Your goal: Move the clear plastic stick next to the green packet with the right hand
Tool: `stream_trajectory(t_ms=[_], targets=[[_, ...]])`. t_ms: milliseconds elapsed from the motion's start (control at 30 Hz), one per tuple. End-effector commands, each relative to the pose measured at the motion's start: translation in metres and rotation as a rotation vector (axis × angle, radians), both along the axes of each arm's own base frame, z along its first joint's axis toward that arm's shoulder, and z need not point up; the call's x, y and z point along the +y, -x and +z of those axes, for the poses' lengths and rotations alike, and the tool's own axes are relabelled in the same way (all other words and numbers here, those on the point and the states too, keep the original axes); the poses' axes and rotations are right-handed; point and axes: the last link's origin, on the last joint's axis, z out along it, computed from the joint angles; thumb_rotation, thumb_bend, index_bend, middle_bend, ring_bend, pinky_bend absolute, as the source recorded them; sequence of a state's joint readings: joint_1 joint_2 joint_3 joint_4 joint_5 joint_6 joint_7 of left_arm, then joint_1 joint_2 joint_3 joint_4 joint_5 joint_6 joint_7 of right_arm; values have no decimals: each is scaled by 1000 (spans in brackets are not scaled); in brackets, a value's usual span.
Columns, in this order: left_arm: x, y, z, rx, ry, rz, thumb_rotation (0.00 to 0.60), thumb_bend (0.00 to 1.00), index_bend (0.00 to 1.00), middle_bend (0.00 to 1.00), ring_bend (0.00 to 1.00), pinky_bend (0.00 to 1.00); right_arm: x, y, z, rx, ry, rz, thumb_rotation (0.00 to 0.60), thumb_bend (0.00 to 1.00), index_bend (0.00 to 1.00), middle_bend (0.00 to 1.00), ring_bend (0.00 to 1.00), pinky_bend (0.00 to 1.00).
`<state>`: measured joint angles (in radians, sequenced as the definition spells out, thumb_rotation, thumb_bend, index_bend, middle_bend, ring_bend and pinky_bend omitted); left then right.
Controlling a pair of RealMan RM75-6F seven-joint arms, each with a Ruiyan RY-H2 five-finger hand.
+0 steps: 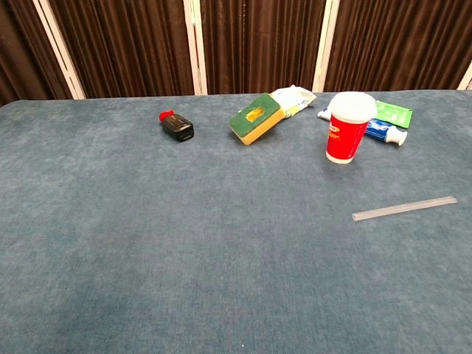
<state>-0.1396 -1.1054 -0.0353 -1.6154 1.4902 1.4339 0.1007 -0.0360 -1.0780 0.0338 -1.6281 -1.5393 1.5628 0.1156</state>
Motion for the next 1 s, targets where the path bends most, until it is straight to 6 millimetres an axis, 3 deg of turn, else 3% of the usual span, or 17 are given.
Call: stream_trajectory(t_ms=[33,233,333,500,633,800,1000], targets=[[0,0,0,-2,2,0,600,384,187,0,0,0,-1,0,-1,3,-7,-4,600,95,70,0,0,0],[1,-1,0,-1,3,-1,600,386,187,0,0,0,-6,-3,1,-2,3,0,600,95,80,0,0,0],[1,-1,0,-1,4,-2,600,383,187,0,0,0,-12,-7,0,-27,-5,5,600,98,147,4,0,0],[2,-1,0,-1,6,-4,600,384,187,0,0,0,-44,-32,0,-27,-7,80,600,127,330,112,0,0],[2,-1,0,-3,9,-5,600,384,188,0,0,0,-68,-50,-7,-19,-33,116,600,151,391,138,0,0],[3,-1,0,-8,12,-4,600,383,188,0,0,0,-106,-83,-28,-18,-103,153,600,184,435,140,0,0],[4,-1,0,-14,17,-2,600,384,189,0,0,0,-138,-107,-72,3,-206,124,600,230,458,140,0,0]])
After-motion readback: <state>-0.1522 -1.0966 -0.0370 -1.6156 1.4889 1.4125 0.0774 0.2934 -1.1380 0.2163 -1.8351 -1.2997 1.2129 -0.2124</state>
